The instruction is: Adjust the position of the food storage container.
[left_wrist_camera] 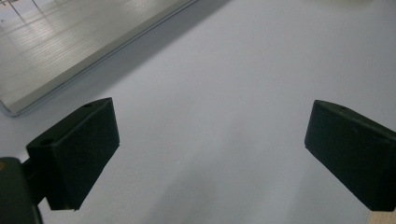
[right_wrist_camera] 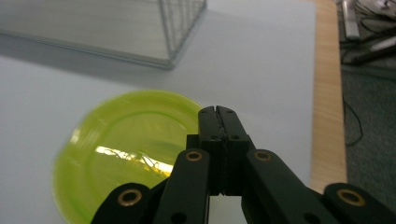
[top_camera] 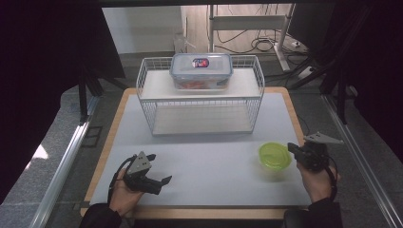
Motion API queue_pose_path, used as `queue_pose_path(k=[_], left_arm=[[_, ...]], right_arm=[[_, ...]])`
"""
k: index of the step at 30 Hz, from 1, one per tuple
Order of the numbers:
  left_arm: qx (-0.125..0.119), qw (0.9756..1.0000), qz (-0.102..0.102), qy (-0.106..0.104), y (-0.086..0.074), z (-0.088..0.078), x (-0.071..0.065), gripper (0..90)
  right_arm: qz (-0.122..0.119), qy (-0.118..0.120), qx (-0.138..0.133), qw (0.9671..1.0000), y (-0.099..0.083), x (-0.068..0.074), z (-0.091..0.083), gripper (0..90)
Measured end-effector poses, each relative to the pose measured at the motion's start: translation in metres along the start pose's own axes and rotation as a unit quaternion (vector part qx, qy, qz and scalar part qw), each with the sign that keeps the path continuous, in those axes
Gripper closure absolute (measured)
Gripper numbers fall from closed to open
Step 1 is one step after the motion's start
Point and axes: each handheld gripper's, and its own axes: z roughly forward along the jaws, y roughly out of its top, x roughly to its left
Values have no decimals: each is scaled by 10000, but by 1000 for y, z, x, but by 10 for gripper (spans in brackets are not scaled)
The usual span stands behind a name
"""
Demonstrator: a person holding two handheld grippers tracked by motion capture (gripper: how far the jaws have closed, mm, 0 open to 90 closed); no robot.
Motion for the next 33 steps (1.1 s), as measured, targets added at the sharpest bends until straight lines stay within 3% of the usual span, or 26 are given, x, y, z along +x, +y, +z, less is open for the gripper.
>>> queue_pose_path(k=[5, 11, 18, 25, 33], left_arm=[[3, 10000, 14, 44, 0, 0, 0, 32], [-17, 10000, -5, 56, 0, -1, 0, 31], [17, 10000, 5, 59, 0, 0, 0, 30], [51, 10000, 6, 52, 0, 1, 0, 30], [70, 10000, 11, 56, 0, 2, -1, 30]], right_arm=[[195, -46, 333, 9992, -14, -17, 9, 899], [255, 64, 727, 9970, -25, -22, 19, 900], [376, 462, 1020, 9930, -33, -20, 30, 899], [507, 716, 1110, 9899, -35, -20, 37, 900], [376, 837, 1187, 9887, -32, -10, 45, 900]])
